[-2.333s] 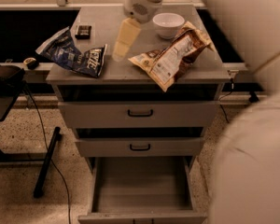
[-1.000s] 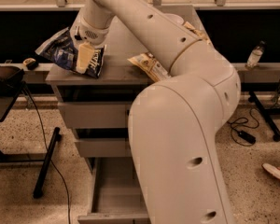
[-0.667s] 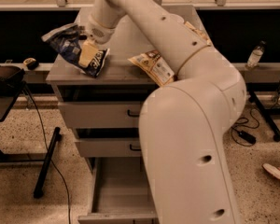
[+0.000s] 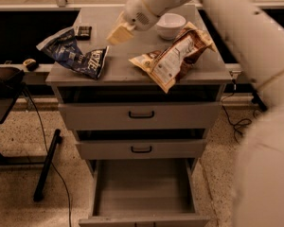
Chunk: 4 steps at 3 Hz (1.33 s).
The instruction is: Place blue chip bag into bottom drawer
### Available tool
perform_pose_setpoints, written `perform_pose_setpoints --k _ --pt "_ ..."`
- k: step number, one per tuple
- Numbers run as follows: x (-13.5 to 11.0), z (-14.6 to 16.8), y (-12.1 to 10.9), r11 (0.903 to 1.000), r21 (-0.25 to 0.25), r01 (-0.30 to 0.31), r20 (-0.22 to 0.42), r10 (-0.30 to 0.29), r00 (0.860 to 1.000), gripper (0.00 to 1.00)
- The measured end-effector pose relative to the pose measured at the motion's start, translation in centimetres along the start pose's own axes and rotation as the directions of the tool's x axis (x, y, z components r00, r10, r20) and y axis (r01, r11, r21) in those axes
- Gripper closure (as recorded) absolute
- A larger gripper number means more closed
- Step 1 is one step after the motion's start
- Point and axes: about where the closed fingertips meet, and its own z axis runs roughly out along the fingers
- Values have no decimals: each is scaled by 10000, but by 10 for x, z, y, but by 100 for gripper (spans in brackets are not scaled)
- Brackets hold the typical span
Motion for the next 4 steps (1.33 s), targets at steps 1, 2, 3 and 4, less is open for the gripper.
perform_pose_setpoints --k 1,2,3,4 --pt "18 -93 22 9777 2006 620 -1020 -421 9939 83" --pt "35 -103 38 9754 2124 588 -1547 -259 9876 57" --pt "36 -84 9 9698 2441 -13 -1169 308 9927 34" --pt "19 -28 -30 9755 2182 -294 -296 368 9989 11"
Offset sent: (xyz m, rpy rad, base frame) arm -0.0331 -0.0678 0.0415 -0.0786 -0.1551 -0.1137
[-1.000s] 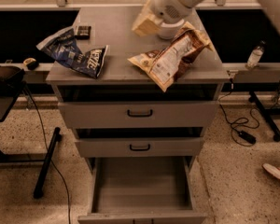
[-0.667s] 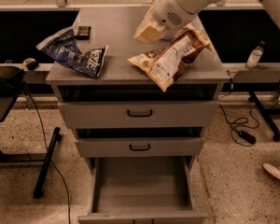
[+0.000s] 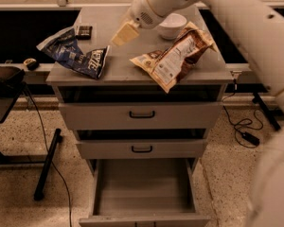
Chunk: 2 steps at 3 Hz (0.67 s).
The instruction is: Place blue chip bag into bottom drawer
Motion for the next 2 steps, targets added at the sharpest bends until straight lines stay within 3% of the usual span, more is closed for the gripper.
perform_pose_setpoints --k 1,2 --pt "-4 83 -9 9938 -601 -931 85 937 9956 0" --pt "-8 122 -3 9812 -1161 -1541 59 1558 9878 0"
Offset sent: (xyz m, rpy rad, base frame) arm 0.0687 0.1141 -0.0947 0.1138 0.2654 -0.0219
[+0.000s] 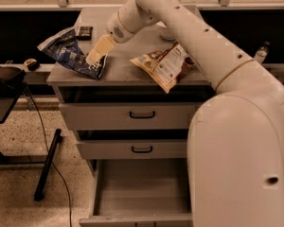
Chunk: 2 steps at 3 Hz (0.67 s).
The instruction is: Place blue chip bag into bottom drawer
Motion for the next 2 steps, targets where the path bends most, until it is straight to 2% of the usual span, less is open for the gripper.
perform_pose_setpoints --k 1,2 --pt "-25 24 19 9974 -717 47 -153 -58 9999 18" --pt "-39 41 39 9902 -1369 278 -143 -301 9994 41"
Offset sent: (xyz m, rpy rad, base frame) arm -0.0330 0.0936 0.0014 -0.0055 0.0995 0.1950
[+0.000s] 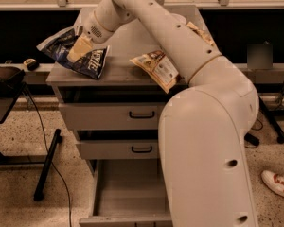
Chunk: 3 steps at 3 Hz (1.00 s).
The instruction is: Place blue chip bag into bottom drawer
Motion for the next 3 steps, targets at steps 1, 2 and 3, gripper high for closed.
perform_pose_setpoints --k 1,2,3 --pt "-10 6 14 9966 -223 793 -697 -807 9943 65" --pt "-16 -12 26 9948 -122 1014 -715 -1020 9922 88" --pt "-16 -66 41 9948 675 765 71 -772 9970 100"
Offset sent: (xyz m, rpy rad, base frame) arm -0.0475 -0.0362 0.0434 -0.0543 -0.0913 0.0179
